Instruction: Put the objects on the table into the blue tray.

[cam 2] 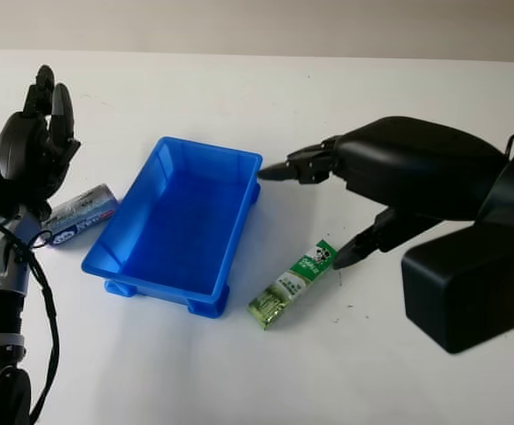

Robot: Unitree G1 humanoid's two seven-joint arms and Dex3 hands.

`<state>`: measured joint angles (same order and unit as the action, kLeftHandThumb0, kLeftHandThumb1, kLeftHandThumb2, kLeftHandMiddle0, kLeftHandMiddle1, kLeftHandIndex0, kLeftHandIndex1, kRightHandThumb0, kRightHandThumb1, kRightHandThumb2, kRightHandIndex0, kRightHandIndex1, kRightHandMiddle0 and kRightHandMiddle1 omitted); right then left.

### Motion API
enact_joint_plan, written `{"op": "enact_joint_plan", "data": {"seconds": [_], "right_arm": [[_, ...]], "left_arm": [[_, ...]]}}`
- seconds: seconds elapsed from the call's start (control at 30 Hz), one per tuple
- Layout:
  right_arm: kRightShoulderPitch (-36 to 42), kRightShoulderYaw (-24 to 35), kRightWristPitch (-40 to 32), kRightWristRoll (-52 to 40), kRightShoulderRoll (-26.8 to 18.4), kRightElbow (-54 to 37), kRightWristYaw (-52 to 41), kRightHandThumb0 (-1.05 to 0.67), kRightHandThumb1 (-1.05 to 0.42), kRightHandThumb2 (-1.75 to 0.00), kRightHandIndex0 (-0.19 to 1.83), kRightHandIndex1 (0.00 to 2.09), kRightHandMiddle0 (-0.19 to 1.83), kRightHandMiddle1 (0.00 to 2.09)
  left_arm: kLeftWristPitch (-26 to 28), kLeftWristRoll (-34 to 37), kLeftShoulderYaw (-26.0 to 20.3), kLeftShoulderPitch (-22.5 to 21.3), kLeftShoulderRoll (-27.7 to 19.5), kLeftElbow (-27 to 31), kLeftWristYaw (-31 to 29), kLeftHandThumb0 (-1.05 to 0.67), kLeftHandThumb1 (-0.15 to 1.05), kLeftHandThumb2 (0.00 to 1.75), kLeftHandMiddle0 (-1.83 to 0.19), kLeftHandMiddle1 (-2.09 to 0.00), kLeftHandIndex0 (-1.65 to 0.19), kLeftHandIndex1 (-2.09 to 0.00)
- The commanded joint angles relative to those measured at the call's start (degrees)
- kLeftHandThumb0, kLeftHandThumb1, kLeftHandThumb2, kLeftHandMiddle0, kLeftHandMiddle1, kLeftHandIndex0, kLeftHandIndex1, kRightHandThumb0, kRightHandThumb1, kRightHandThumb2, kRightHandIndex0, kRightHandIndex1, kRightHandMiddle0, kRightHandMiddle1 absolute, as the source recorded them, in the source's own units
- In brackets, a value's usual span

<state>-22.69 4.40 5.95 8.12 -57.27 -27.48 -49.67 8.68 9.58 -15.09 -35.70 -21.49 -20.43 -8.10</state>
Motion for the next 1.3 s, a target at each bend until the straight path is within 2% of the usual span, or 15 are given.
{"op": "enact_joint_plan", "data": {"seconds": [0.0,0.17,0.37,0.57,0.87,1.0,1.03,1.07,1.1,1.2,1.27], "right_arm": [[1.00,-0.86,2.48,0.71,-0.80,0.11,-0.26,-0.37,-0.68,-0.05,0.42,0.15,0.47,0.09],[1.22,-2.67,1.61,1.64,-1.06,-0.59,-2.59,-0.38,-0.70,-0.06,0.40,0.13,0.44,0.06],[1.79,-4.70,4.23,0.96,0.41,0.59,-2.91,-0.39,-0.70,-0.06,0.44,0.14,0.46,0.07],[2.93,-6.80,3.44,1.02,1.60,1.06,-2.78,-0.36,-0.71,-0.06,0.44,0.15,0.48,0.09],[6.65,-9.01,2.86,3.86,3.28,1.05,-1.19,-0.33,-0.75,-0.06,0.40,0.15,0.43,0.11],[9.11,-9.21,4.77,6.39,4.56,1.96,1.50,-0.28,-0.74,-0.05,0.41,0.18,0.42,0.14],[9.93,-9.29,6.09,7.19,4.95,2.63,2.62,-0.27,-0.74,-0.05,0.41,0.21,0.40,0.20],[10.73,-9.37,7.47,7.95,5.34,3.37,3.77,-0.25,-0.74,-0.05,0.39,0.30,0.29,0.45],[11.42,-9.43,9.00,8.62,5.74,4.19,4.92,-0.22,-0.74,-0.05,0.31,0.48,0.15,0.78],[12.95,-9.39,15.36,10.71,7.01,7.77,9.33,-0.18,-0.73,-0.05,0.04,1.16,0.04,1.21],[13.53,-9.30,20.31,12.14,8.05,11.06,13.01,-0.15,-0.75,-0.06,-0.06,1.44,0.00,1.40]], "left_arm": [[0.26,-0.06,-0.23,-1.21,-0.89,0.33,0.01,-0.73,1.05,0.69,0.19,0.00,0.19,0.00],[0.11,-0.23,-0.24,-1.23,-1.04,0.35,0.26,-0.74,1.05,0.68,0.19,0.00,0.19,0.00],[0.35,-0.22,-0.14,-1.03,-1.17,0.75,0.21,-0.74,1.05,0.67,0.19,0.00,0.19,0.00],[1.24,-0.23,-0.12,-0.96,-1.02,1.48,0.79,-0.74,1.05,0.67,0.19,0.00,0.19,0.00],[0.36,-0.36,0.00,-0.76,-1.24,0.96,0.04,-0.74,1.05,0.66,0.19,0.00,0.19,0.00],[0.48,-0.30,-0.11,-0.95,-1.04,0.80,0.31,-0.73,1.05,0.67,0.19,0.00,0.19,0.00],[0.33,-0.34,-0.06,-0.91,-1.10,0.77,0.22,-0.73,1.05,0.67,0.19,0.00,0.19,0.00],[0.21,-0.45,0.00,-0.88,-1.16,0.74,0.21,-0.73,1.05,0.67,0.19,0.00,0.19,0.00],[0.05,-0.59,0.10,-0.85,-1.31,0.63,0.07,-0.73,1.05,0.67,0.19,0.00,0.19,0.00],[-0.15,-0.57,0.05,-0.88,-1.46,0.25,-0.16,-0.74,1.05,0.67,0.19,0.00,0.19,0.00],[-0.10,-0.40,-0.08,-0.88,-1.34,0.31,-0.11,-0.73,1.05,0.67,0.19,0.00,0.19,0.00]]}}
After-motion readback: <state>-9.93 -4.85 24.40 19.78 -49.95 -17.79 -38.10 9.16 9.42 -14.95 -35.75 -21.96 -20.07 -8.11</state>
